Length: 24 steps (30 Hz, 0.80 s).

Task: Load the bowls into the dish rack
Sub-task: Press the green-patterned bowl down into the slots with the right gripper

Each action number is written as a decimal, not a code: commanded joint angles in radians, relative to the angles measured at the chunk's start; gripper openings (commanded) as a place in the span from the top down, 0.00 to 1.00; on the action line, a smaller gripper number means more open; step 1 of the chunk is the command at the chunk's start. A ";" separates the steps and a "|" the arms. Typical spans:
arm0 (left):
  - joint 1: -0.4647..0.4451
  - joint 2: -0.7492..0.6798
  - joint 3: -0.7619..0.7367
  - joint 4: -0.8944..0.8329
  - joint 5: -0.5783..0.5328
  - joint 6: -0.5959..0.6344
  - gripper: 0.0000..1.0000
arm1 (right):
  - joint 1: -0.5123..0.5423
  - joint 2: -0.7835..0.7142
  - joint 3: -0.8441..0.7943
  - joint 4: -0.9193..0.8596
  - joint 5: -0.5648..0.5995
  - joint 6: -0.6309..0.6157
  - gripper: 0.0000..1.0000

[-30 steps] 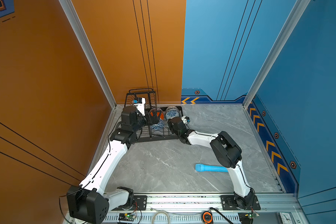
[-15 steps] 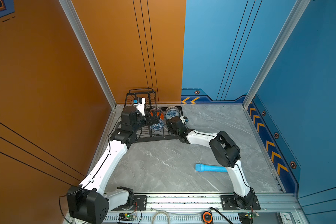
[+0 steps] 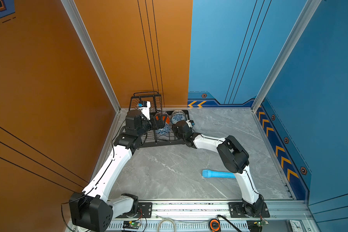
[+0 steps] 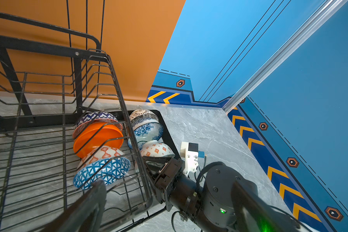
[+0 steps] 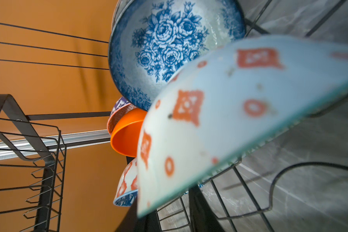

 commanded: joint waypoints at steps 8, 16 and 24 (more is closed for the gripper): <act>0.009 -0.004 -0.027 -0.022 0.011 -0.002 0.02 | -0.013 0.013 0.027 -0.057 -0.021 -0.043 0.63; 0.008 -0.004 -0.028 -0.021 0.008 0.001 0.02 | -0.026 0.013 0.049 -0.069 -0.033 -0.059 0.59; 0.008 -0.003 -0.029 -0.021 0.007 0.003 0.02 | -0.037 -0.001 0.050 -0.071 -0.040 -0.073 0.58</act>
